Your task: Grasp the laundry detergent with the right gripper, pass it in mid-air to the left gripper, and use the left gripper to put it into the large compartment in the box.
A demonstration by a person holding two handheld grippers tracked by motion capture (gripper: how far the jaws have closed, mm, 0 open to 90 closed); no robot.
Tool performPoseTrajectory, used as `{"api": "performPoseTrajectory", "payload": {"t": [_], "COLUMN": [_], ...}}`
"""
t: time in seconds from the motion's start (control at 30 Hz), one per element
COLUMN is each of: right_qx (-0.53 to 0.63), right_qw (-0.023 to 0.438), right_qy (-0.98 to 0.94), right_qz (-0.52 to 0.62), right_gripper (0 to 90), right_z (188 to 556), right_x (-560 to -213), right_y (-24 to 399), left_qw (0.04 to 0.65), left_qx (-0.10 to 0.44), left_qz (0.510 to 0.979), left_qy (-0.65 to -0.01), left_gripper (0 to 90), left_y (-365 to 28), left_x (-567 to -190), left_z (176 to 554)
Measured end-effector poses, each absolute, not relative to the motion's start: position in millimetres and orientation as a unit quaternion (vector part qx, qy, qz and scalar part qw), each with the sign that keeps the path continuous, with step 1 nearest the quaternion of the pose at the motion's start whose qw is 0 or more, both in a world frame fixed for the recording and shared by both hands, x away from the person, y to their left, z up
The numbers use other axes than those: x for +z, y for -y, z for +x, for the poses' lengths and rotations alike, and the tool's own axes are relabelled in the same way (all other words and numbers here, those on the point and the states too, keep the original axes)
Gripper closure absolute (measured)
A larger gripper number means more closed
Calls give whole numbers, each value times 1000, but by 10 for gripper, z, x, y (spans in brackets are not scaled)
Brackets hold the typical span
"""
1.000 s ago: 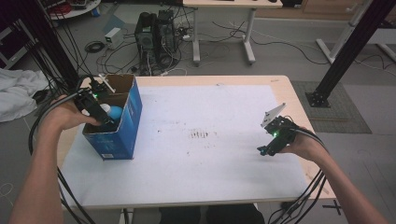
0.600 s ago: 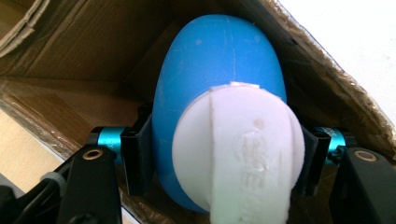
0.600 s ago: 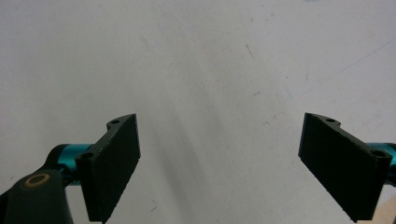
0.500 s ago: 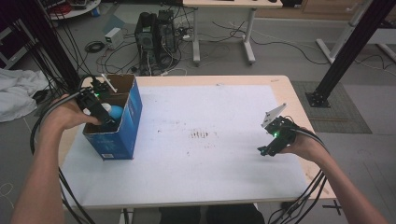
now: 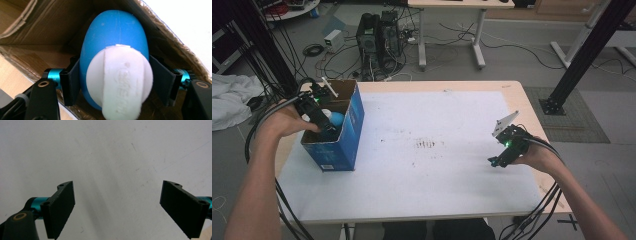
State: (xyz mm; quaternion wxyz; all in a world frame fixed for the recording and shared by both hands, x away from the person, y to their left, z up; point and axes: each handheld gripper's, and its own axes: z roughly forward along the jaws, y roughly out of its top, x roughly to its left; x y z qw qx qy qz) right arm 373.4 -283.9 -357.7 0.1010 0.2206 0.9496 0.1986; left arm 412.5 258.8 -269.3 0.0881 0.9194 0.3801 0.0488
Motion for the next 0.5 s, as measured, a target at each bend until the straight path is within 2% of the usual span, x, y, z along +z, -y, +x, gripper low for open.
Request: {"api": "performPoseTrajectory", "payload": {"t": [0.5], "right_qx": [195], "right_qw": [100], "right_qy": [-951], "right_qz": [218], "right_gripper": [120], "right_z": [3732], "right_x": [-3560], "right_y": [2850], "left_qw": [91], "left_qx": [62], "left_qz": [918], "left_qy": [-381], "left_gripper": [287], "left_y": [-2572], "left_x": [-2497], "left_z": [4111]}}
